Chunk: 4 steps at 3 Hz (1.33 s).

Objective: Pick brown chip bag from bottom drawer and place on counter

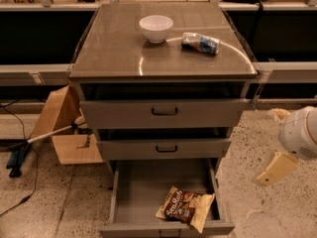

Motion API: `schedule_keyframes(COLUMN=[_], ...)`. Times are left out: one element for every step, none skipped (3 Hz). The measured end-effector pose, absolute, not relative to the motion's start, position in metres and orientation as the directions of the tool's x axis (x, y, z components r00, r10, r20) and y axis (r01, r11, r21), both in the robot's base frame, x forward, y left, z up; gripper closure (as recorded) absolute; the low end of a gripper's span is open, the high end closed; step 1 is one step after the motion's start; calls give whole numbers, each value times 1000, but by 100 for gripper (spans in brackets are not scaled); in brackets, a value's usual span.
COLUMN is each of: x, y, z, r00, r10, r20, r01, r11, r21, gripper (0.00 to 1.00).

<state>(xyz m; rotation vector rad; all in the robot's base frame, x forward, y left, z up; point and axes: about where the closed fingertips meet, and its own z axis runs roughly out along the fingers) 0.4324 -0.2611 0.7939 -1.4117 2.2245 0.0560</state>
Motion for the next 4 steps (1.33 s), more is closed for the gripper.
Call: schedule_keyframes(x=[431,433,433,433], y=[-256,-249,-249,-251], z=[758,733,733,713], r00=[-366,-385,-385,-390], r10=[-828,-833,-833,-813], r20=[-425,-397,-398,-432], r01=[-867,-882,-882,-872], r11=[469,458,459,477], r21=[-167,-105,-106,-110], gripper=[0,0,0,0])
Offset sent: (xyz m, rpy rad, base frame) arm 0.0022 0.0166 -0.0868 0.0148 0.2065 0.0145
